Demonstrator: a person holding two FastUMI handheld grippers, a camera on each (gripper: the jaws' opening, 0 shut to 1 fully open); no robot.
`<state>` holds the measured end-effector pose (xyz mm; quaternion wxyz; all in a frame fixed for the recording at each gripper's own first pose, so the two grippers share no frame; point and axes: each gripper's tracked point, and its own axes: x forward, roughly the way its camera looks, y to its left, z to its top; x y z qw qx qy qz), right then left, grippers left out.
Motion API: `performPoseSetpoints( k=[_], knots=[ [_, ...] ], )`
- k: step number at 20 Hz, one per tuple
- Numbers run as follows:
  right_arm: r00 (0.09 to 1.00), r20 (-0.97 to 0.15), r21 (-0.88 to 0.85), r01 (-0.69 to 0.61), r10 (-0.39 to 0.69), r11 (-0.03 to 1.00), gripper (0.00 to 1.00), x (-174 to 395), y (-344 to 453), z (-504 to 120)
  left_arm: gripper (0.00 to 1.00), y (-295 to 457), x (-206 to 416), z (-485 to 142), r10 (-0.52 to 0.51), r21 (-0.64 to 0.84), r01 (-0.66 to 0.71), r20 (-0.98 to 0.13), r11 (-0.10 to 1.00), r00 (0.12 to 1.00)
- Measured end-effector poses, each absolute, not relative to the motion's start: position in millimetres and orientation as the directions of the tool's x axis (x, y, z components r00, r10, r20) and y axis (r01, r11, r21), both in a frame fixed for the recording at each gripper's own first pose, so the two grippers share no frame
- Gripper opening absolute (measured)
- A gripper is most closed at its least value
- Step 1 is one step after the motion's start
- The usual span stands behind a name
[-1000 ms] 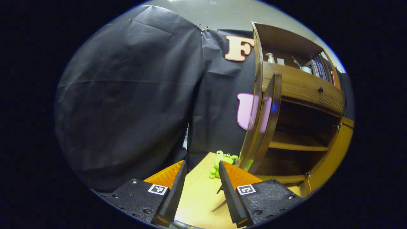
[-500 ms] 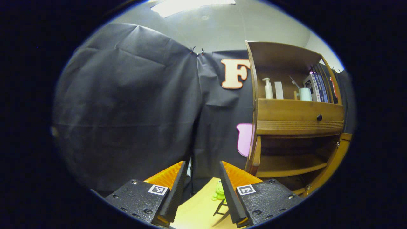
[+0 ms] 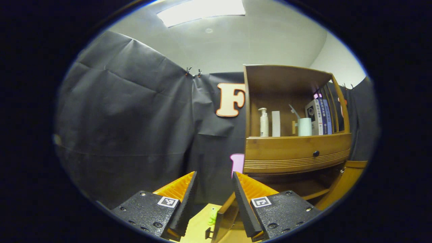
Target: Open the right door of the double-door shoe cabinet with the right hand, and open the left door with the left hand.
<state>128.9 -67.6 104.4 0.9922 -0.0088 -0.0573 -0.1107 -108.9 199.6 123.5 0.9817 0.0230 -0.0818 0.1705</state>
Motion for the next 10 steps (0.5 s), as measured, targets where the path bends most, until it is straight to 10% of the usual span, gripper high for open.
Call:
performPoseSetpoints(
  k=[10],
  knots=[
    [0.997, 0.038, 0.076, -0.074, 0.071, 0.994, 0.18, 143.3, 56.8, 71.6, 0.61, 20.5, -64.7, 79.5, -0.099, 0.035, 0.096, 0.098, 0.995, 0.990]
  ],
)
